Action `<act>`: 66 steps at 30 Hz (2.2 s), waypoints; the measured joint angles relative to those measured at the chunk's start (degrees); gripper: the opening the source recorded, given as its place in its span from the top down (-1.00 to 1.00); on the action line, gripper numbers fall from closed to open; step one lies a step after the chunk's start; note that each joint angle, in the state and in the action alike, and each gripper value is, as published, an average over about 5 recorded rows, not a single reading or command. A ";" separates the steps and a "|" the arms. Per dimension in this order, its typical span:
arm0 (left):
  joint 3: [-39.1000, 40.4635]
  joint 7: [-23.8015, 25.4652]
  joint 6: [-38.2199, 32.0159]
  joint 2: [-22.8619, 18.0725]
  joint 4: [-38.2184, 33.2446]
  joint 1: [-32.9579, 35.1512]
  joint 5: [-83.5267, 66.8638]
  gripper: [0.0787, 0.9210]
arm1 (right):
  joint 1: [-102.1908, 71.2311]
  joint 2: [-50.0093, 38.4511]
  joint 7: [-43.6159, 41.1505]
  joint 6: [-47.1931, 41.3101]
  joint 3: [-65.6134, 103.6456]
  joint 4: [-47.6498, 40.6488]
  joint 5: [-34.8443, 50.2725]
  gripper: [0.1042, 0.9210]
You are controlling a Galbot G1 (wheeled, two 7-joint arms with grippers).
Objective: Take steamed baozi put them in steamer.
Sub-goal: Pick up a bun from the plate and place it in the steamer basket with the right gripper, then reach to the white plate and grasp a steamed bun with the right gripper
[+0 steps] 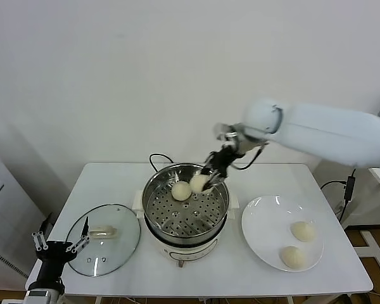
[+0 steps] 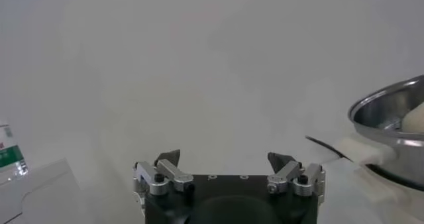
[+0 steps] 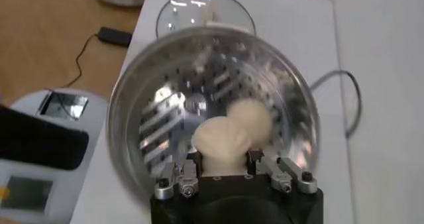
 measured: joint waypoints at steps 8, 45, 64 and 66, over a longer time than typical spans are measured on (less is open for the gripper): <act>-0.32 0.07 -0.35 -0.96 0.40 -0.05 -0.38 -0.77 | -4.93 6.81 6.85 -3.88 1.06 -1.67 1.81 0.22; 0.96 0.19 0.39 -0.66 0.45 -1.10 -0.03 -0.77 | 4.44 -8.79 -8.56 0.81 0.95 -2.24 -10.10 -0.76; 2.26 0.32 0.70 -1.34 0.90 -0.88 2.19 -0.77 | -16.32 -31.31 -19.86 13.29 11.55 1.97 -38.57 -0.76; 2.26 0.32 0.70 -1.47 0.89 -0.74 2.35 -0.77 | -19.60 -32.08 -20.12 13.92 13.59 2.06 -40.56 -0.76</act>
